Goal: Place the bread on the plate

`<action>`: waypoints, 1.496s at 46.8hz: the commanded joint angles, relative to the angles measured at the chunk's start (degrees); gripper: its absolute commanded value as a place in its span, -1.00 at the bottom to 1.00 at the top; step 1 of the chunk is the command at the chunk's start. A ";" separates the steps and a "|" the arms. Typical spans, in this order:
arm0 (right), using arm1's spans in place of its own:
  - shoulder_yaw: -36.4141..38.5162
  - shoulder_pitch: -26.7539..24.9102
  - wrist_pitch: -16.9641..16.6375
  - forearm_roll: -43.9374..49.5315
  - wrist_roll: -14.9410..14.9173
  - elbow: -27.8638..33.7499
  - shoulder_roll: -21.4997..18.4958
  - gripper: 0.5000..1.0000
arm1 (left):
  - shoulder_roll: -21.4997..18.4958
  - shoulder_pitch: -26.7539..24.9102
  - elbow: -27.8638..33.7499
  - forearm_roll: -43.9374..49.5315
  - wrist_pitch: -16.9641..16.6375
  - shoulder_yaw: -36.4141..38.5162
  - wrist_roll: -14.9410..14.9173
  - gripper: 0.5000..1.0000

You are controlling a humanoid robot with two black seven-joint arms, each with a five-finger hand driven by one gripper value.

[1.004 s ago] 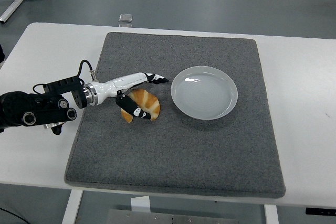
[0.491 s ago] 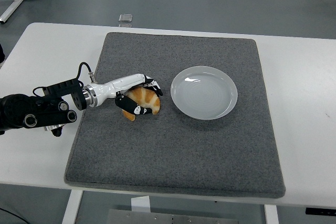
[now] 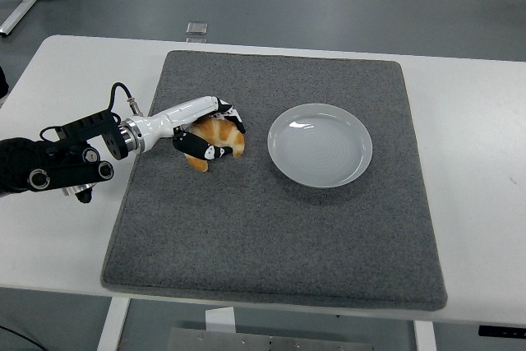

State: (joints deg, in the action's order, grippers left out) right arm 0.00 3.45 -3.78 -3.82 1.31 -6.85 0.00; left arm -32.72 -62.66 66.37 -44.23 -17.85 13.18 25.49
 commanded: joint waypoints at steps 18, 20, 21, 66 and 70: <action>0.00 -0.02 0.00 0.04 0.01 0.00 0.00 0.82 | -6.03 0.26 0.51 1.34 0.01 -4.04 -0.09 -1.00; 0.00 -0.02 0.00 0.04 0.01 0.00 0.00 0.81 | -7.43 0.26 0.51 1.34 0.18 -4.74 -0.09 -1.00; 0.00 -0.02 0.00 0.04 0.01 0.00 0.00 0.81 | -8.22 0.26 0.51 1.34 0.36 -5.00 -0.09 -1.00; 0.00 0.07 0.00 -0.05 0.01 0.00 0.00 0.82 | 2.30 -22.33 -5.20 0.90 15.13 -11.95 -2.02 -1.00; 0.00 0.07 0.00 -0.05 0.01 0.00 0.00 0.82 | 8.10 -22.15 -8.36 0.46 15.04 -11.51 -2.11 -1.00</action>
State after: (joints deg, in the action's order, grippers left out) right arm 0.00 3.51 -3.78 -3.83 1.32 -6.86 0.00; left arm -28.73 -84.93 60.45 -43.56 -2.71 1.24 23.47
